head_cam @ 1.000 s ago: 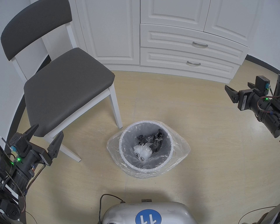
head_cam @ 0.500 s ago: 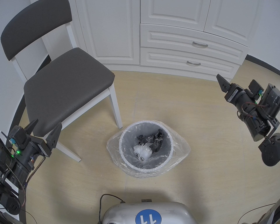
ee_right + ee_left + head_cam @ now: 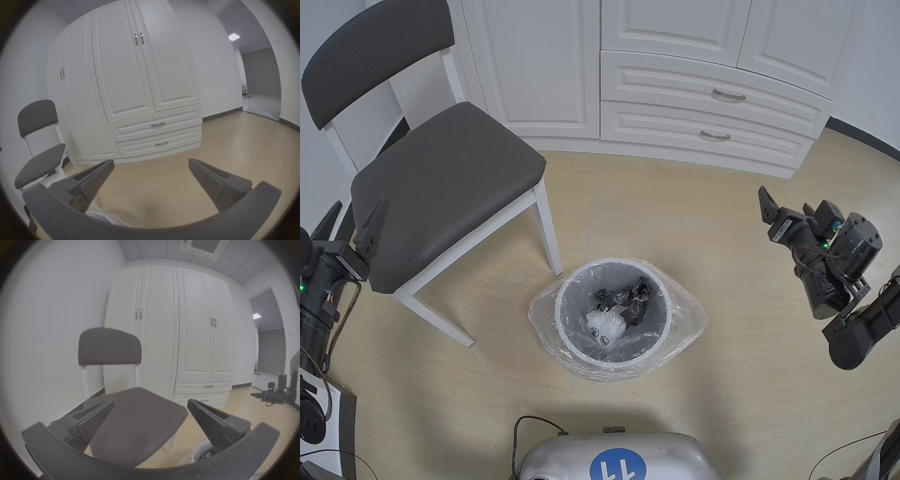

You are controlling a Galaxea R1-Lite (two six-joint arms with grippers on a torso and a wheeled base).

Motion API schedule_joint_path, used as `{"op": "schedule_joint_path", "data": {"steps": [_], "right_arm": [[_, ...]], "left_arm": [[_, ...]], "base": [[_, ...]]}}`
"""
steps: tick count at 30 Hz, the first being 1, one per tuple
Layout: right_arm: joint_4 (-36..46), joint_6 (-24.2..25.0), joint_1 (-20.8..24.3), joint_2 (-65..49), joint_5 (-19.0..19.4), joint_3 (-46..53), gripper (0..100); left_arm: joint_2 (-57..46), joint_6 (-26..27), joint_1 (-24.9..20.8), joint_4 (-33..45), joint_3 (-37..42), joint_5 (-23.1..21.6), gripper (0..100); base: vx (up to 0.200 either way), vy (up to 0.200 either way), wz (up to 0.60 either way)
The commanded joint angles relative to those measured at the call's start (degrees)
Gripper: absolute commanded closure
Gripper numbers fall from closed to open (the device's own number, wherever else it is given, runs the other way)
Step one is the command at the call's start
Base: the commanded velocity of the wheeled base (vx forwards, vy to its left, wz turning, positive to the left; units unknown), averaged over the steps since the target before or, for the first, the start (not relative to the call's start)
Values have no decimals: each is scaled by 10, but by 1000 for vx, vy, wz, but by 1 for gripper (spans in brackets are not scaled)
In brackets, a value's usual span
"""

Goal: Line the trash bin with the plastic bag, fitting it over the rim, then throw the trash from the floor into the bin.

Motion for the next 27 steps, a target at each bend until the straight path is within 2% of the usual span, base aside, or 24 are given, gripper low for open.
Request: {"op": "schedule_joint_path", "data": {"steps": [1, 9, 16, 22, 27], "right_arm": [[-11, -48, -4, -157, -11, 50, 0], [-11, -55, -14, -248, -9, 142, 0], [-11, -115, -45, -305, -9, 193, 0], [-11, -133, -46, -363, -10, 249, 0], [-11, -135, -49, -398, -11, 280, 0]], "left_arm": [[-102, 20, 30, 1, -27, 1, 0], [-164, 27, 30, 2, -7, 4, 0], [-207, 29, 30, 3, 14, 5, 0], [-252, 34, 30, 7, 24, 6, 0], [-299, 35, 30, 64, 24, 25, 0]], "base": [[0, 0, 0], [0, 0, 0], [0, 0, 0], [0, 0, 0], [0, 0, 0]]}}
